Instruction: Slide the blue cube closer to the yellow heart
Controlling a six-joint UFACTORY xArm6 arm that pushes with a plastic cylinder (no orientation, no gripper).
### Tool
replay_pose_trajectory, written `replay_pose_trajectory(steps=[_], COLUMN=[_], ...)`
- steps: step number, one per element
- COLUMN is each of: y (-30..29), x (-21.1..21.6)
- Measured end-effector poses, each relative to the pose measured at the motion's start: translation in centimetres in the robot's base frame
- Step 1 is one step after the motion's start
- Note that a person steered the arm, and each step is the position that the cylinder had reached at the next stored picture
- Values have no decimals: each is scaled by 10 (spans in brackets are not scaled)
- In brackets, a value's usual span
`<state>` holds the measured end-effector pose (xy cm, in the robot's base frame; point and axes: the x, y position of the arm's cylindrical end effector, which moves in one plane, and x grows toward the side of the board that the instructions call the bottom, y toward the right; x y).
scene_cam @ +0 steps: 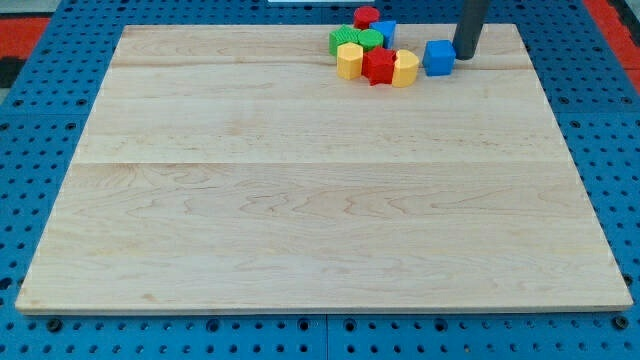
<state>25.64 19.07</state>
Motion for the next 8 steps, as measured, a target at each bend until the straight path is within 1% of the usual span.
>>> replay_pose_trajectory(steps=[3, 4, 5, 6, 7, 8], y=[6, -6, -10, -17, -18, 0], x=[17, 14, -4, -11, -12, -13])
